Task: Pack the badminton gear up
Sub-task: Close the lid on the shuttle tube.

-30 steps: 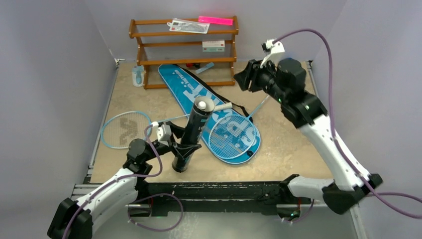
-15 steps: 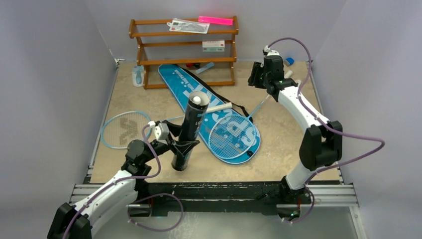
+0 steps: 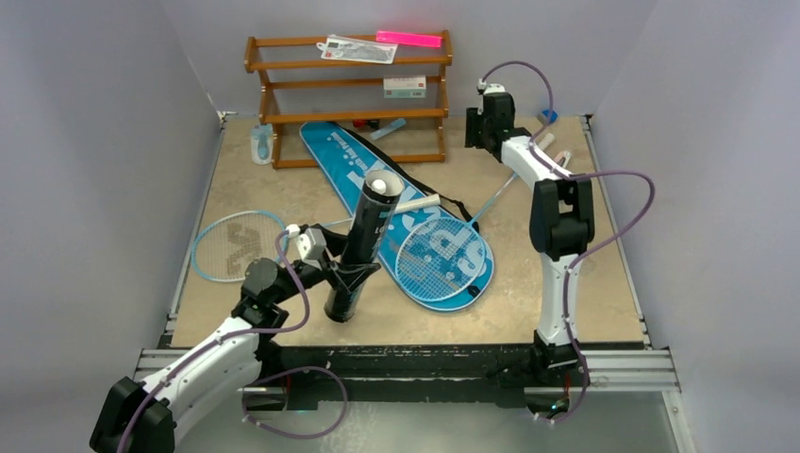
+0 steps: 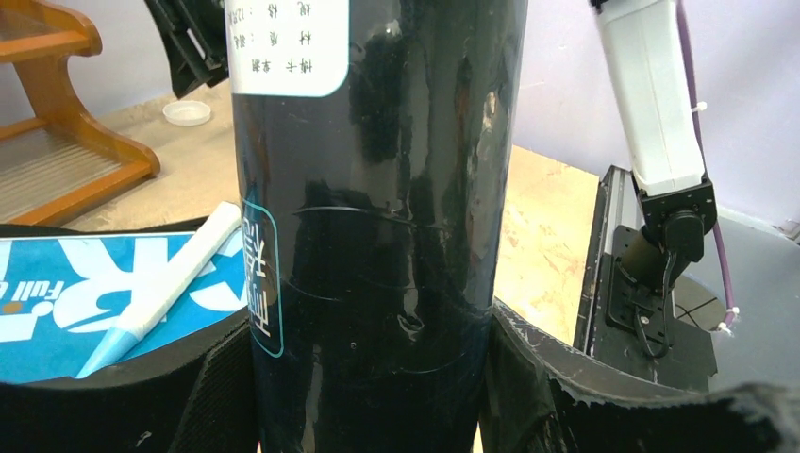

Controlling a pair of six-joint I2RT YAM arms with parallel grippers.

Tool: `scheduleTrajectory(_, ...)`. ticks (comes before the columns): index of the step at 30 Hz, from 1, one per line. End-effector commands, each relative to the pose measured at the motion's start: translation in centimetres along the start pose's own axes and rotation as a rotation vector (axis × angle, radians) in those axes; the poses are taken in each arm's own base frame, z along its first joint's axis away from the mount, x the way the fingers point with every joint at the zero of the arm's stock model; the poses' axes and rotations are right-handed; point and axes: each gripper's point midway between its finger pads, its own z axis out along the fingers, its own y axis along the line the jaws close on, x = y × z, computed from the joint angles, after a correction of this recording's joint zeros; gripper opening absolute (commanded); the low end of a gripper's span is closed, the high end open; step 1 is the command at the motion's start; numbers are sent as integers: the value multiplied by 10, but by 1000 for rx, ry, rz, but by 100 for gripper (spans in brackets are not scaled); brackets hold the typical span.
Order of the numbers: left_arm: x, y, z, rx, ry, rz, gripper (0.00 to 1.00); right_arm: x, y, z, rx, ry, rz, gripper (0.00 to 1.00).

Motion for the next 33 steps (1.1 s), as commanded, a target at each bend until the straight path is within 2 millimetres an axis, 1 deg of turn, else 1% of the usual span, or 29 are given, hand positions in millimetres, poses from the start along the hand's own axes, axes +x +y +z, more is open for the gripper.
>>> scheduleTrajectory(1,-38,-6,8,33,-86,86,38,-39,-13,13,28,-92,-102,55)
scheduleTrajectory(6,-38,-6,8,31,-76,93,38,-34,-20,45,55,-84,-215,55)
scheduleTrajectory(8,-37,-5,9,30,-64,95,38,-31,-18,58,45,-83,-254,55)
scheduleTrajectory(11,-37,-5,10,33,-51,97,38,-32,-17,70,40,-89,-279,54)
scheduleTrajectory(13,-37,-4,11,35,-45,107,38,-29,-15,76,21,-86,-290,51)
scheduleTrajectory(16,-36,-1,12,27,-41,134,38,-27,-13,84,13,-87,-297,50)
scheduleTrajectory(23,-37,1,15,28,-39,155,38,-16,-15,101,14,-65,-344,44)
scheduleTrajectory(29,-35,2,14,25,-36,154,38,-6,-17,103,15,-38,-355,35)
scheduleTrajectory(31,-35,2,14,26,-35,155,38,-2,-19,103,18,-23,-359,30)
scheduleTrajectory(33,-34,2,13,23,-34,156,38,2,-21,103,20,-8,-359,29)
